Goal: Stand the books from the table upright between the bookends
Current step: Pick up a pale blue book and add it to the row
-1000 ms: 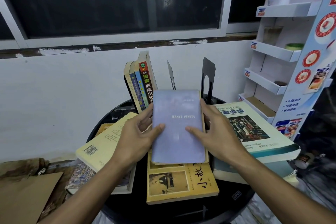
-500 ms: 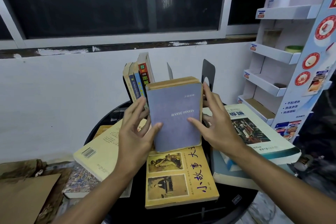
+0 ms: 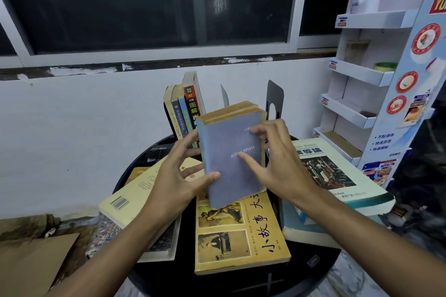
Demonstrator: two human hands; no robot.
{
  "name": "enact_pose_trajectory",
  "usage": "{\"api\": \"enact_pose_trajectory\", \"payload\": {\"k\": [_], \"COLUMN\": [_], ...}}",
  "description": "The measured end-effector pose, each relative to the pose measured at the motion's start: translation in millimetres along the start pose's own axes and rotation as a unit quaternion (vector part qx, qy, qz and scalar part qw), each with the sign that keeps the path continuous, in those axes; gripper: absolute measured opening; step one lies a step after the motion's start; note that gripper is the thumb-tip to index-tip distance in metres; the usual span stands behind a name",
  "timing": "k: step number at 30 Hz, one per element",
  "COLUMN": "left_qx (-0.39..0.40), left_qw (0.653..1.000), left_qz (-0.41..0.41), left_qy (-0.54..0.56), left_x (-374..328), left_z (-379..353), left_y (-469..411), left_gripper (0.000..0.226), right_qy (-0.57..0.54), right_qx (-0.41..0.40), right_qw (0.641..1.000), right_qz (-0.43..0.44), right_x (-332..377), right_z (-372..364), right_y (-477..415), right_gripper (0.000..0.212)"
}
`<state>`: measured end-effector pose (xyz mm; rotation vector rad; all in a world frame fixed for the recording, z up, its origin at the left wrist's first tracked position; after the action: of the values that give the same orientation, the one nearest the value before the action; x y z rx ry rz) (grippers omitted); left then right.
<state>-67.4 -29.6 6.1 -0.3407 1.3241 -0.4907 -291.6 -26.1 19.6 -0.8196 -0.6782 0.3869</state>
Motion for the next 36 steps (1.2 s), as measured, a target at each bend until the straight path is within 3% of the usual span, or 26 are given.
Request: {"api": "enact_pose_trajectory", "payload": {"k": [6,8,18,26,30,36], "left_qx": [0.064,0.076,0.073,0.075,0.062,0.06], "left_qw": [0.996,0.995,0.997,0.997,0.998,0.998], "left_qz": [0.016,0.016,-0.034,-0.024,-0.019,-0.031], "left_qy": [0.065,0.068,0.016,-0.015,-0.012,-0.007], "left_x": [3.9,3.2,0.0,-6.4,-10.1,-12.9], "left_z": [-2.6,-7.0,-33.9,-67.0,-78.6,-87.3], "left_y": [14.4,18.3,20.5,21.9,22.3,21.5], "left_gripper": [0.09,0.089,0.084,0.09,0.076,0.071], "right_qy": [-0.04,-0.051,-0.124,-0.037,0.074,0.195], "right_qx": [0.056,0.058,0.103,0.141,0.097,0.027], "right_qw": [0.992,0.99,0.981,0.982,0.98,0.96], "right_qz": [-0.109,-0.118,-0.112,-0.119,-0.157,-0.196], "right_x": [26.8,34.2,20.9,28.8,37.5,42.0], "right_z": [3.5,5.9,42.8,71.9,72.5,73.6], "right_y": [8.8,11.3,15.8,16.4,15.3,3.1], "right_gripper": [0.099,0.102,0.062,0.045,0.062,0.053]}}
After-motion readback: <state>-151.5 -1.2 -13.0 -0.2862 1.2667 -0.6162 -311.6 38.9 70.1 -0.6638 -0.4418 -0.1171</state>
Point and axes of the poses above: each hand's wrist, its own y-axis away from the middle knuckle, its own z-axis out of the back of the hand, x = y × z, the point moved 2 cm from there along -y, towards the middle knuckle, and after that the axes turned 4 degrees about -x, right-handed, at the moved point
